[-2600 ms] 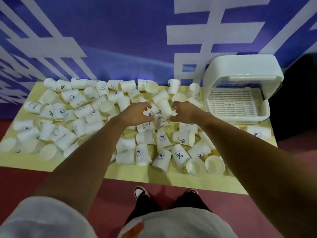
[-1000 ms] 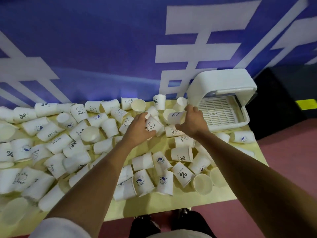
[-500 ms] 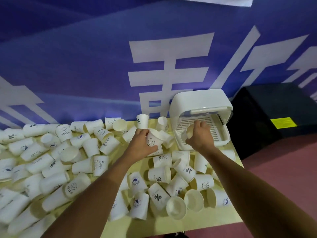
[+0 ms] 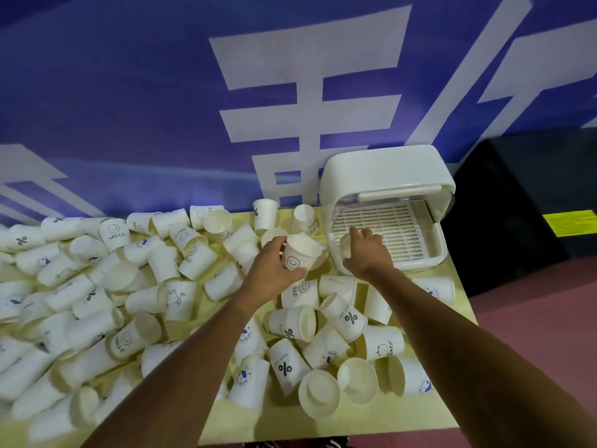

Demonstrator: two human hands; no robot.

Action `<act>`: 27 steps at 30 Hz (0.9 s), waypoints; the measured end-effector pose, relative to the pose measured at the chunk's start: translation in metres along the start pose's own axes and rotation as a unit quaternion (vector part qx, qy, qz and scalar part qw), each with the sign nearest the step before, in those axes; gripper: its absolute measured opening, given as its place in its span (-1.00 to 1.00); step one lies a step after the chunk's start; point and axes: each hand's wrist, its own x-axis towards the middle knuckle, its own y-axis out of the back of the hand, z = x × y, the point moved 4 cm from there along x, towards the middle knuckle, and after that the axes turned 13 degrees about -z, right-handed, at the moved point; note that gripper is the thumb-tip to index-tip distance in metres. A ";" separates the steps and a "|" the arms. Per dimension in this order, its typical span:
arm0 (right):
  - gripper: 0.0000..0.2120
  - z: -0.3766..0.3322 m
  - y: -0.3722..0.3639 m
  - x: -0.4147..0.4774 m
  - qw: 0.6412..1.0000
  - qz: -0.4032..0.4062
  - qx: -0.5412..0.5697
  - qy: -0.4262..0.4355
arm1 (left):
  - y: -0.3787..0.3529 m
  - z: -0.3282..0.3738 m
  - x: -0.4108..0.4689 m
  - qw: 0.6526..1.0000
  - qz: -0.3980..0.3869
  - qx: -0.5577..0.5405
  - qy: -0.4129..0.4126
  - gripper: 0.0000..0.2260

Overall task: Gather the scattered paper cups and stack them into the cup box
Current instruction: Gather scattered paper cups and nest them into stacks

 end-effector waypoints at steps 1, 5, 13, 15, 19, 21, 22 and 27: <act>-0.25 0.001 0.000 0.003 1.000 -0.008 -0.002 0.002 | -0.001 -0.003 -0.001 1.000 0.001 -0.009 0.005 -0.44; -0.27 0.002 -0.003 0.010 0.999 -0.035 0.013 0.012 | 0.000 -0.011 -0.005 0.999 -0.001 -0.041 0.016 -0.43; -0.43 -0.010 0.019 -0.014 0.990 0.066 0.096 0.077 | 0.014 -0.005 -0.014 0.996 -0.010 -0.090 0.022 -0.39; -0.46 -0.019 0.021 -0.024 0.975 0.069 0.176 0.114 | 0.018 -0.002 -0.015 0.995 -0.006 -0.096 0.019 -0.39; -0.39 -0.043 0.014 -0.044 0.914 -0.011 0.376 0.155 | 0.024 0.003 -0.019 0.995 -0.006 -0.103 0.015 -0.38; -0.36 -0.054 0.011 -0.051 0.892 -0.043 0.417 0.168 | 0.025 0.005 -0.022 0.994 -0.013 -0.106 0.010 -0.38; -0.34 -0.058 0.010 -0.054 0.887 -0.051 0.424 0.174 | 0.024 0.006 -0.024 0.994 -0.021 -0.107 0.005 -0.39; -0.27 -0.066 0.000 -0.056 0.906 -0.050 0.387 0.166 | 0.014 0.009 -0.031 0.994 -0.062 -0.091 -0.008 -0.37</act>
